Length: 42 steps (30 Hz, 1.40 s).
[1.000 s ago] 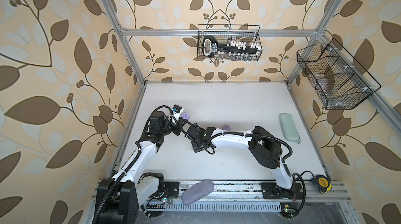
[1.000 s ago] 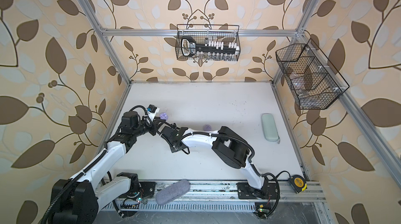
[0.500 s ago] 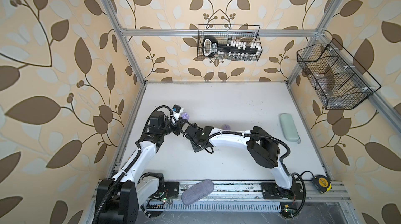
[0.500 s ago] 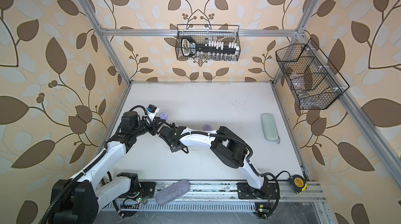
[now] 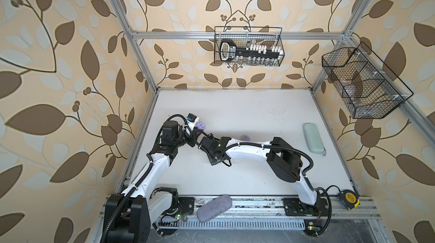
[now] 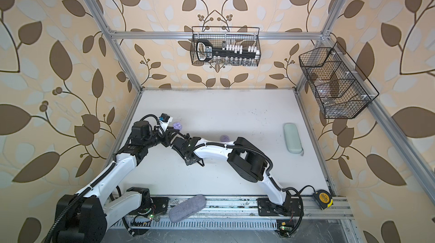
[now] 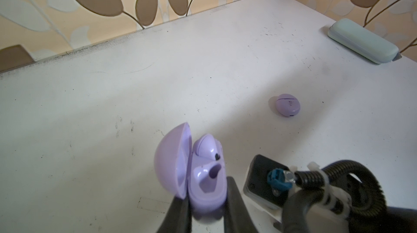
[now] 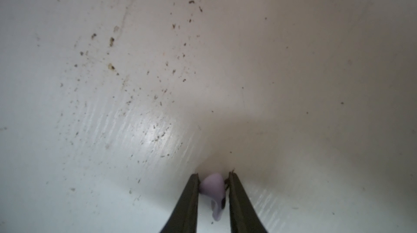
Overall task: Insert the wireless bluetooth earbuds into the charging case
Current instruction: 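Lower and close the right gripper on the lavender earbud, then lift the earbud with the right gripper toward the open case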
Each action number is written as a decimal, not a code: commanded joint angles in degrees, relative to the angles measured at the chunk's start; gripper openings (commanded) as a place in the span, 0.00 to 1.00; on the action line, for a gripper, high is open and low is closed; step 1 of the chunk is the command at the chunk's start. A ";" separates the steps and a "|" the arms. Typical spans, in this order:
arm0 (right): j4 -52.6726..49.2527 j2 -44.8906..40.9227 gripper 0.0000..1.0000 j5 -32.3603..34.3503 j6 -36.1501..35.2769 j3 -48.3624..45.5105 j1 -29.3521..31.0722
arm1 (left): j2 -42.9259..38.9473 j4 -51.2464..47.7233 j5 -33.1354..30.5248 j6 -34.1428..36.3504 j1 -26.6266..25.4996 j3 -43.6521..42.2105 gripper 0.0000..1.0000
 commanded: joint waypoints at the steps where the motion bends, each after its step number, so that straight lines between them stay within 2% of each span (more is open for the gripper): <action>1: -2.35 1.75 0.24 1.03 -0.61 1.60 0.65 | 0.04 2.04 1.63 -0.79 0.54 0.17 0.02; 15: -2.21 1.74 0.19 0.67 -0.91 1.59 0.86 | 0.00 1.69 3.10 -0.25 0.45 0.13 0.05; 30: -0.12 -1.98 0.14 1.96 -0.21 -1.64 0.83 | 0.30 1.07 6.32 0.67 0.11 -0.19 0.06; 42: 6.50 -10.66 0.12 3.16 2.99 -11.61 -0.74 | 0.69 0.86 11.40 1.20 -0.84 -0.55 0.05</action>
